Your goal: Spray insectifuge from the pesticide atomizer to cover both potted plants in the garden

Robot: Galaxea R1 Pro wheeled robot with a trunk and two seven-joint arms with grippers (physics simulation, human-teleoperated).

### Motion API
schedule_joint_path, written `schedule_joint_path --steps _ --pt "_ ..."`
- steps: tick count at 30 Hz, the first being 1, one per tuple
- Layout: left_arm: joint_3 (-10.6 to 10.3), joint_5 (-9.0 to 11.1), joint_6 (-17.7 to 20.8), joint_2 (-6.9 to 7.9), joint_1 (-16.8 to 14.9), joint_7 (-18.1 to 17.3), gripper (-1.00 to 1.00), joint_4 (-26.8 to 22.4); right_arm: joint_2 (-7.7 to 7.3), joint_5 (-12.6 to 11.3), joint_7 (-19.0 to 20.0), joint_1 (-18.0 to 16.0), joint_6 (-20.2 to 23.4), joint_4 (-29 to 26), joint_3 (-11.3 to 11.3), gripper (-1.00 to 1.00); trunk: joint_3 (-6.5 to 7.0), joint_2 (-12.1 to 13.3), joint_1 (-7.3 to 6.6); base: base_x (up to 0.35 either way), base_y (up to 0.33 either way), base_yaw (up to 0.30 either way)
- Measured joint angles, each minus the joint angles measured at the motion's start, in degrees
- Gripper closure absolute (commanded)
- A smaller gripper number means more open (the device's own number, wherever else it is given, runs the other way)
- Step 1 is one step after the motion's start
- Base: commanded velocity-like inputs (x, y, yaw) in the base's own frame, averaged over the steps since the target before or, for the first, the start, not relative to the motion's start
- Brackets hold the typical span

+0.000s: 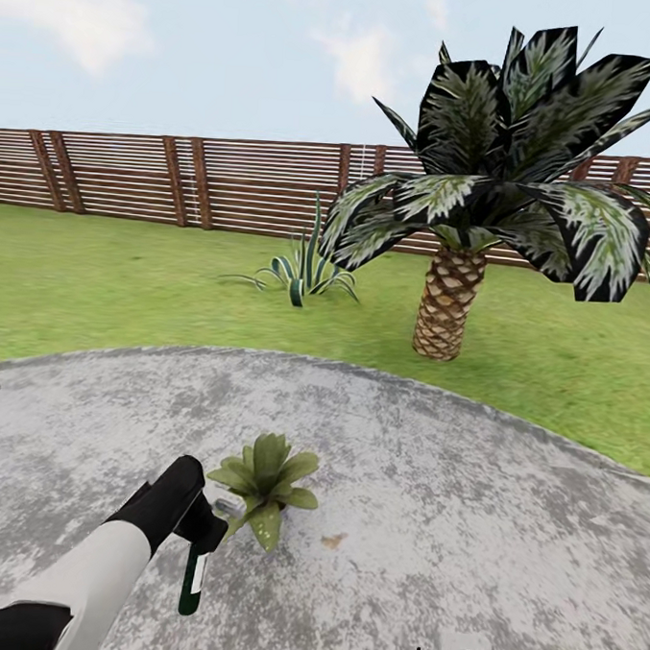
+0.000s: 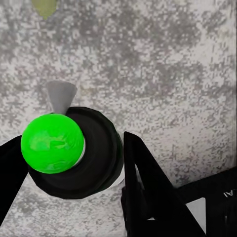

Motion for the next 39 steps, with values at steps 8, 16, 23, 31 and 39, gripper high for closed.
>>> schedule_joint_path --steps 8,16,23,31,39 --pt "0.0 -0.3 -0.2 -2.3 0.0 0.0 1.0 2.4 0.01 0.0 0.0 0.0 0.0 0.0 0.0 -1.0 0.0 0.0 0.02 0.1 -0.053 0.0" --pt "-0.1 0.6 0.2 -4.26 -1.1 0.0 1.0 1.9 0.01 0.0 0.0 0.0 0.0 -0.1 0.0 -1.0 0.0 0.0 0.02 0.001 -0.001 0.0" --pt "0.0 0.3 0.5 -5.82 -4.9 -0.1 1.0 4.4 0.01 0.0 0.0 0.0 0.0 0.0 0.0 -1.0 0.0 0.0 0.02 0.0 0.0 0.0" --pt "-0.3 -0.4 0.6 -5.86 -9.2 -5.4 1.0 9.8 -0.04 0.0 0.1 0.0 0.0 0.0 0.0 -1.0 0.0 0.0 0.02 0.0 0.0 0.0" --pt "-0.5 -0.7 0.5 -5.12 -9.1 -5.7 1.0 10.1 -0.08 0.1 0.2 0.0 0.0 0.0 0.0 -1.0 0.0 0.0 0.02 0.0 0.0 0.0"
